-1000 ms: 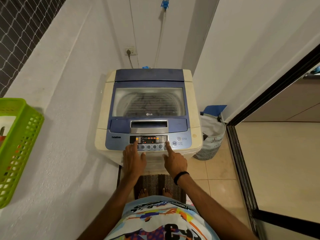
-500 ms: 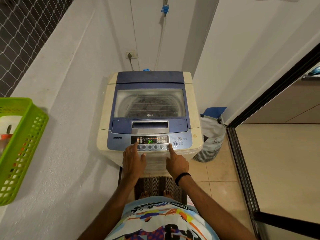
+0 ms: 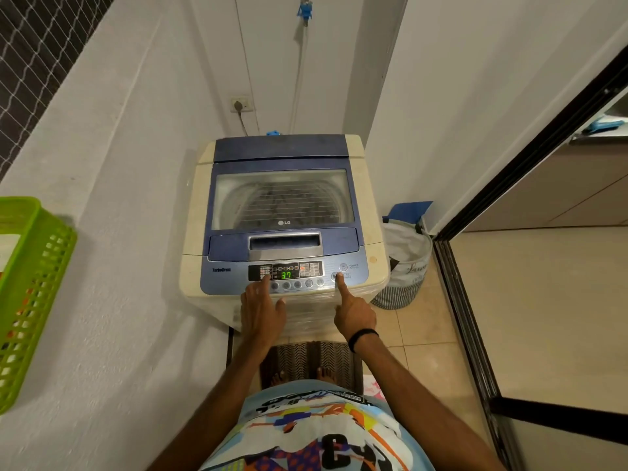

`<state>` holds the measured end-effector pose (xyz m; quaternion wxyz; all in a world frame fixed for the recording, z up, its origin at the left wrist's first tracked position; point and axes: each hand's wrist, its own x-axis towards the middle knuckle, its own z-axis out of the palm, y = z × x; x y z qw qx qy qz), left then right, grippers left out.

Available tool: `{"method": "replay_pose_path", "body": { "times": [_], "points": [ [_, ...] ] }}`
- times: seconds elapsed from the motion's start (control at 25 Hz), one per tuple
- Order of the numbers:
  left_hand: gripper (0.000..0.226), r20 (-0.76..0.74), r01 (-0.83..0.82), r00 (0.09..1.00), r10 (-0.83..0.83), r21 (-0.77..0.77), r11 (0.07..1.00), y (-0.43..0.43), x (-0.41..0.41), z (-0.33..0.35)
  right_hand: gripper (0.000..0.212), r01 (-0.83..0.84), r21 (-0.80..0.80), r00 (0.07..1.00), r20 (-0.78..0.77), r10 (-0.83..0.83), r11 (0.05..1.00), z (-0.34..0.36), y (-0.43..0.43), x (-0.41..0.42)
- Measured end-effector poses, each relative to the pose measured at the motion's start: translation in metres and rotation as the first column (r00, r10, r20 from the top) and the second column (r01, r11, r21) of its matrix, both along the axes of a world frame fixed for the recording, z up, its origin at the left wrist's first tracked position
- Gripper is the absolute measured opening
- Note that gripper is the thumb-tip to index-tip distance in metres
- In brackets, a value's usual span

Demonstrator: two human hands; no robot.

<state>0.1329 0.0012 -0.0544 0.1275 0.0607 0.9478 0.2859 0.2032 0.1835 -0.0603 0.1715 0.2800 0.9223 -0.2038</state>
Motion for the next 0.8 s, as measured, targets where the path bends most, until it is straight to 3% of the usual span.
{"method": "replay_pose_path", "body": {
  "times": [0.4,0.8],
  "points": [
    [0.062,0.026,0.005,1.0,-0.005,0.02,1.0,0.004,-0.004,-0.001,0.098,-0.045,0.039,0.996,0.082,0.042,0.998,0.001,0.001,0.001],
    [0.063,0.018,-0.009,1.0,0.009,-0.003,1.0,0.002,-0.011,-0.001,0.093,-0.114,0.143,0.982,0.165,0.09,0.983,-0.002,0.001,-0.011]
  ]
}}
